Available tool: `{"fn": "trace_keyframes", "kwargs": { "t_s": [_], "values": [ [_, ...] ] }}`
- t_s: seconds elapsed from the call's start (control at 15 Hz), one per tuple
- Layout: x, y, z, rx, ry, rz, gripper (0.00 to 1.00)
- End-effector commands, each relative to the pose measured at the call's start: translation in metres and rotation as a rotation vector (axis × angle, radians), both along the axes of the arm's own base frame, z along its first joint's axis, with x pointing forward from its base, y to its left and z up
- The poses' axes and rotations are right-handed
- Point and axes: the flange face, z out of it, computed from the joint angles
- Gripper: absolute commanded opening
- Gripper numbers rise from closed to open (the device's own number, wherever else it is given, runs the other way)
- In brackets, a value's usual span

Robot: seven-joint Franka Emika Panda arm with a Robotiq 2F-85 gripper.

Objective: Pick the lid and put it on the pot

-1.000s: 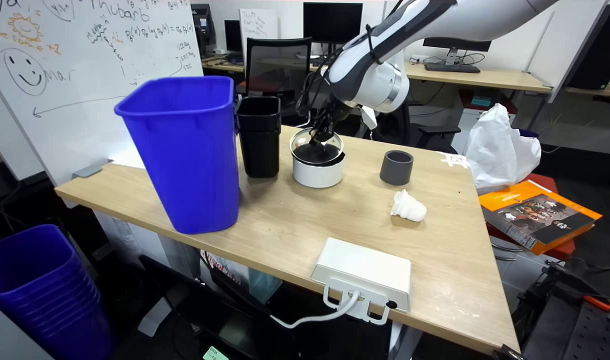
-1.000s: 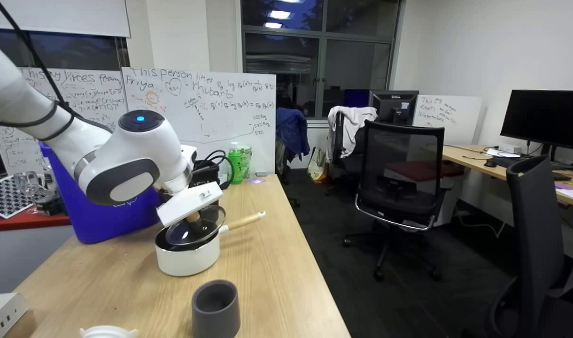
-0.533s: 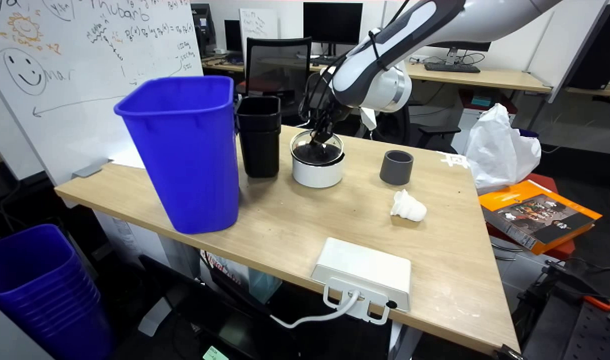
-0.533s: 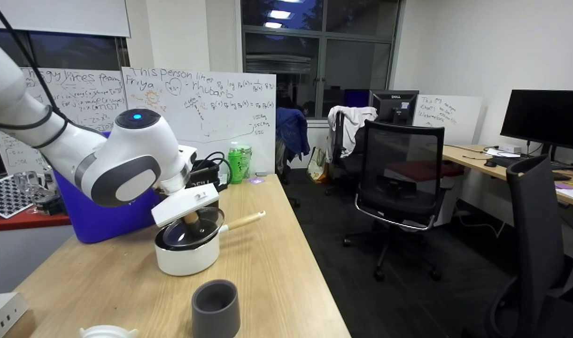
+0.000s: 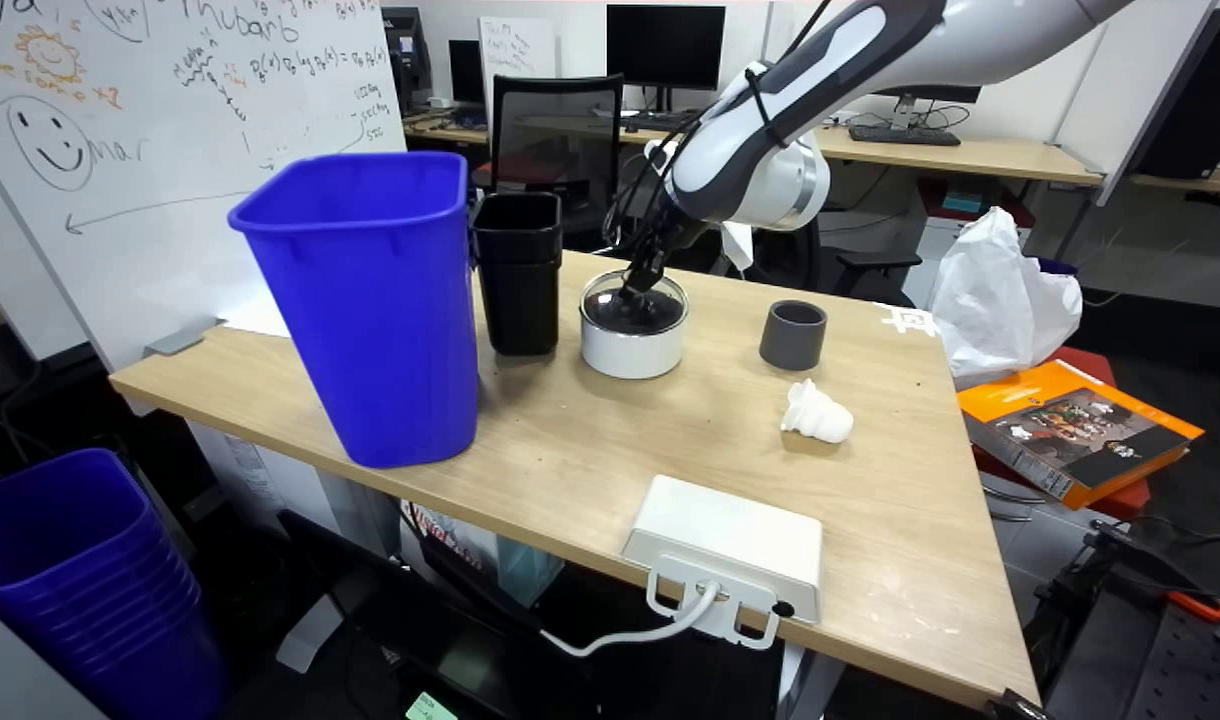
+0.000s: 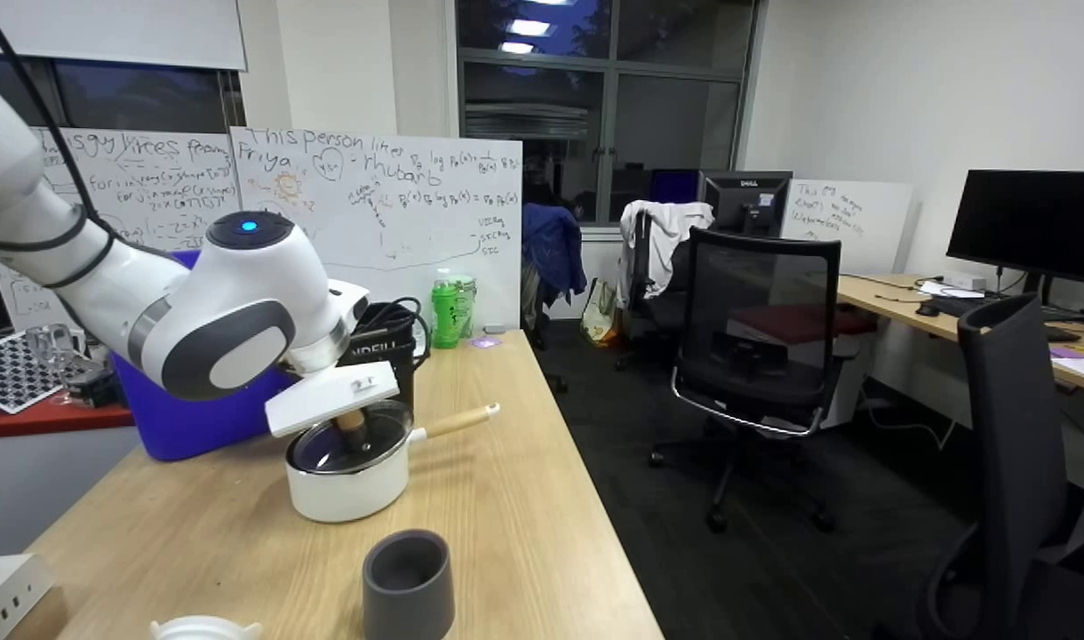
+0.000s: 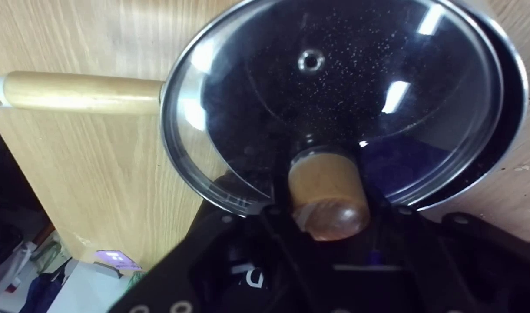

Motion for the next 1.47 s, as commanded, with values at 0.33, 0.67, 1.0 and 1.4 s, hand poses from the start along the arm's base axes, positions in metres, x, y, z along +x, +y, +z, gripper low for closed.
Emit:
{"fn": "trace_keyframes", "kwargs": {
  "t_s": [0.33,0.67,1.0,1.4],
  "values": [
    [-0.04,0.015,0.013,0.107,0.143,-0.079,0.16],
    [-0.067,0.017,0.018,0.155,0.236,-0.102,0.16],
    [-0.08,0.015,0.023,0.164,0.199,-0.117,0.16],
    [-0.069,0.02,0.03,0.157,0.103,-0.103,0.16]
  ]
}}
